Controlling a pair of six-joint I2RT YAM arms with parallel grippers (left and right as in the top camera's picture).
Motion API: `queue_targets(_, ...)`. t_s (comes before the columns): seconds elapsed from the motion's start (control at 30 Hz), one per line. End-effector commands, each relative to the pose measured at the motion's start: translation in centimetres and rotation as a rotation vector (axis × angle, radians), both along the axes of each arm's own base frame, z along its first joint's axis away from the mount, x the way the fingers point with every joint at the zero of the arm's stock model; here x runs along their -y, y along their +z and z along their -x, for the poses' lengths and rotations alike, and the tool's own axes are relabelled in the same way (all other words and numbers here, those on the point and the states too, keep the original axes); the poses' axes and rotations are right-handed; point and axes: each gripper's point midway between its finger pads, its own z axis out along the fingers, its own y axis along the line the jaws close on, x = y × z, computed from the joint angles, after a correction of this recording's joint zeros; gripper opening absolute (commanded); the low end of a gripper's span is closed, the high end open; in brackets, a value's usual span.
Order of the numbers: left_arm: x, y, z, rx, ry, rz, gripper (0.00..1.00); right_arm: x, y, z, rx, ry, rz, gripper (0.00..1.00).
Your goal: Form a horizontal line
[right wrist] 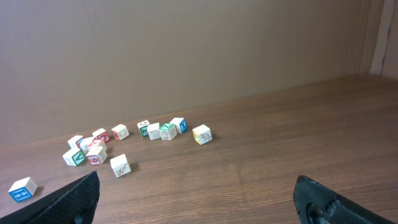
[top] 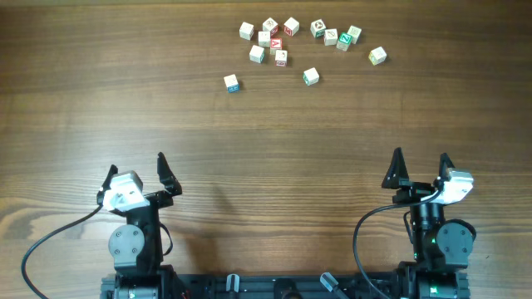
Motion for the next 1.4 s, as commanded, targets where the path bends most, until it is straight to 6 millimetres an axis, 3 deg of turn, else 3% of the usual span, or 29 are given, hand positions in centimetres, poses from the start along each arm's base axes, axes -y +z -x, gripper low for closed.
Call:
queue_targets(0.0,2.1,-3.8,-0.7,-0.151,-0.12,0.091,1.0,-0.3,-0.1,0.0,-0.002,0.018,0.011,1.0)
queue_targets(0.4,2.3,-3.8,-0.7,-0.15,-0.127,0.09,1.0,-0.3,-0.1,0.0,-0.002,0.018,0.011,1.0)
queue_targets(0.6,2.3,-1.5,-0.5,-0.051,-0.131,0.078,1.0,-0.3,-0.1,0.0,-0.002,0.018,0.011,1.0)
queue_targets(1.37,2.3,-1.5,-0.5,-0.051,-0.131,0.078,1.0,-0.3,-0.1,0.0,-0.002,0.018,0.011,1.0)
